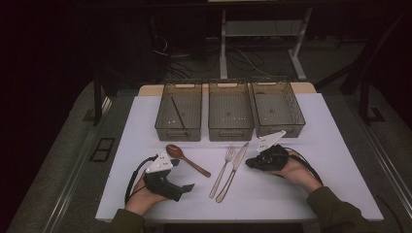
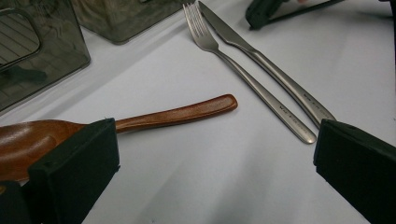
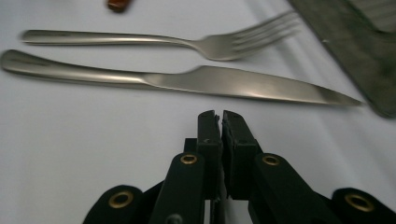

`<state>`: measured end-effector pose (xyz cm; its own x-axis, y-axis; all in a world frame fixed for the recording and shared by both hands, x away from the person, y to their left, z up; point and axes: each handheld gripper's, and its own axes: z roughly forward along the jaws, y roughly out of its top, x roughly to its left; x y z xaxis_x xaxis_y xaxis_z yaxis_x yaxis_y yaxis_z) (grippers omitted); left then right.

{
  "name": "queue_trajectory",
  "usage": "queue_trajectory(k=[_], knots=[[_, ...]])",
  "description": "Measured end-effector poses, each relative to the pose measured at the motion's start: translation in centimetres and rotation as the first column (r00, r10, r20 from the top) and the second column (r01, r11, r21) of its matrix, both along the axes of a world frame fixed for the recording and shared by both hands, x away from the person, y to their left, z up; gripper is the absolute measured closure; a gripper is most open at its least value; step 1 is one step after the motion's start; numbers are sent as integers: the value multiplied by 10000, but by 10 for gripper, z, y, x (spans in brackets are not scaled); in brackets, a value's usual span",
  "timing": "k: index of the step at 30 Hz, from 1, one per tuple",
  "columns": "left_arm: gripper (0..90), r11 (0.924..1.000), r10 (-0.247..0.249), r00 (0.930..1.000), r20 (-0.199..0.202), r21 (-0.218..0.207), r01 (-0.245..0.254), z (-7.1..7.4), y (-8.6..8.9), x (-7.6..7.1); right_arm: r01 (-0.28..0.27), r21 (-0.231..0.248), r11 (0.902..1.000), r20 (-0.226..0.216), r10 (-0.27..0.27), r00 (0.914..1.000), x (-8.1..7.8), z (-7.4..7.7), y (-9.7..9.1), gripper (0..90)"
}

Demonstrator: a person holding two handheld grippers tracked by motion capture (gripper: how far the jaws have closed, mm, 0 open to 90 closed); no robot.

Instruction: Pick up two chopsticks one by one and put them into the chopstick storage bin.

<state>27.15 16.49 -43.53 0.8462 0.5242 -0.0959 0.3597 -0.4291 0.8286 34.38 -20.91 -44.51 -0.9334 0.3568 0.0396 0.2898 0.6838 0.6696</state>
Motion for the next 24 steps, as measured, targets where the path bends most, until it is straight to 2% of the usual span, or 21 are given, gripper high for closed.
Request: queue_trajectory(k=[3,5,7,10,15,24], knots=[[0,10000,14,10000,-14,-15,-14,0,0,0,621,86,9980,-133,-620,9980,7,-2,-6,853],[0,10000,-2,10000,-6,-4,2,0,0,0,855,215,9961,-254,-850,9961,9,-3,-8,848],[0,10000,0,10000,-5,7,0,0,0,0,1000,334,9944,-315,-989,9946,9,-2,-11,780],[0,10000,7,10000,-10,-8,-7,0,0,0,1131,541,9921,-375,-1111,9931,6,2,-18,729],[0,10000,-12,10000,-88,-34,11,-1,1,0,1416,697,9875,-428,-1388,9894,-5,10,-40,696],[0,10000,1,9998,-180,-69,-2,-2,1,0,1871,547,9808,-593,-1839,9812,-31,18,-78,709]])
